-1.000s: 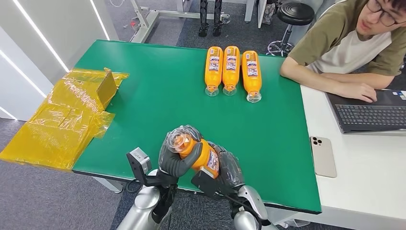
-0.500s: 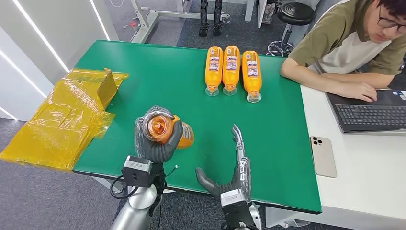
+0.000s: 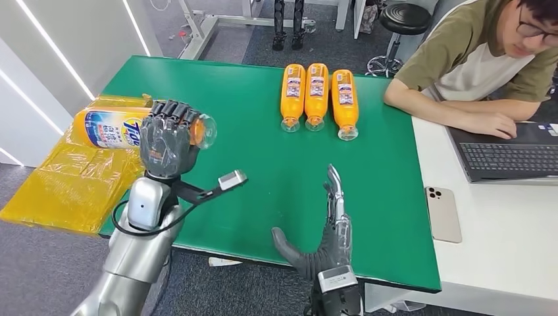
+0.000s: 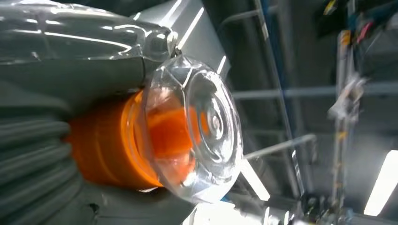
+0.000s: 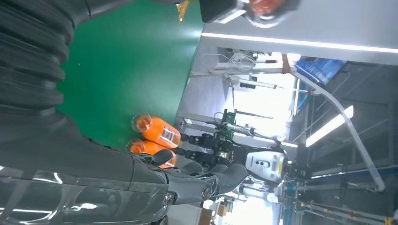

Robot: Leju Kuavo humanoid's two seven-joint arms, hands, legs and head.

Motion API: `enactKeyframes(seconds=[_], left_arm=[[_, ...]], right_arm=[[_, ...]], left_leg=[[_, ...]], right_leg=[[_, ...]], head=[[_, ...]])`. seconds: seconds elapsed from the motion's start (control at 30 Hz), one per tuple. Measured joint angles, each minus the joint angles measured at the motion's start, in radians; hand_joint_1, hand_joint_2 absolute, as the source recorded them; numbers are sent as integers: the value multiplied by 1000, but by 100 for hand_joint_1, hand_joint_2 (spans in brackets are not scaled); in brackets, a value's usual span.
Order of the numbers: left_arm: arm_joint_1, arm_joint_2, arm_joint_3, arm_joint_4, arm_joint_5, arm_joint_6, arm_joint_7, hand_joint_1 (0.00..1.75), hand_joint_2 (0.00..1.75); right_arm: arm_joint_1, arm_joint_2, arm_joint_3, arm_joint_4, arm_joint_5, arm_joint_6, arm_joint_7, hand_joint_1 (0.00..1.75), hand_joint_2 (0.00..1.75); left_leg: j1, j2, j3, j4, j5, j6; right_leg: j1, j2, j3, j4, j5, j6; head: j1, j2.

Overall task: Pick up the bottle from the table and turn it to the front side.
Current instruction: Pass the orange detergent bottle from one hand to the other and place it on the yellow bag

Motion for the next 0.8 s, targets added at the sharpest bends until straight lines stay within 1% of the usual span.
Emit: enactKeyframes(seconds=[0.07, 0.13, 0.27, 0.37, 0.5, 0.63, 0.8], left_arm=[[-45, 44, 1, 93, 23, 0, 7, 175, 175], [-85, 79, 0, 194, 15, 0, 11, 175, 175], [-150, 121, -11, 423, -25, -16, 10, 175, 175], [-178, 132, -28, 537, -32, -57, -5, 175, 175], [-193, 140, -61, 639, -33, -126, -21, 175, 175], [-194, 147, -90, 706, -31, -196, -52, 175, 175], [-188, 152, -100, 756, -22, -271, -83, 175, 175]], right_arm=[[1, 0, 0, -17, -2, 0, 0, 0, 175], [1, -1, 0, -34, -1, 0, 0, 0, 175], [2, -2, 0, -66, -1, 0, 0, 0, 175], [4, -2, 0, -80, -1, 0, 0, 0, 175], [5, -2, 0, -90, 2, 0, 0, 0, 175], [6, -2, 0, -96, 13, 0, 0, 0, 175], [5, -2, 0, -96, 10, 0, 0, 0, 175]], left_leg=[[0, 1, 0, 0, 0, -1], [0, 2, 0, 0, 0, -1], [0, 4, 0, 0, 0, -1], [0, 4, -1, 0, 0, -1], [0, 4, -1, 0, 0, -1], [0, 4, -1, 0, 0, -1], [0, 4, -1, 0, 0, -1]], right_leg=[[0, 2, -1, 0, 1, -1], [0, 2, -1, 0, 1, -1], [0, 4, -2, 0, 1, -2], [0, 4, -2, 0, 1, -2], [0, 4, -2, 0, 1, -1], [0, 4, -2, 0, 1, -2], [0, 4, -2, 0, 1, -2]], head=[[0, 0], [0, 0], [0, 0], [0, 0], [0, 0], [0, 0], [0, 0]])
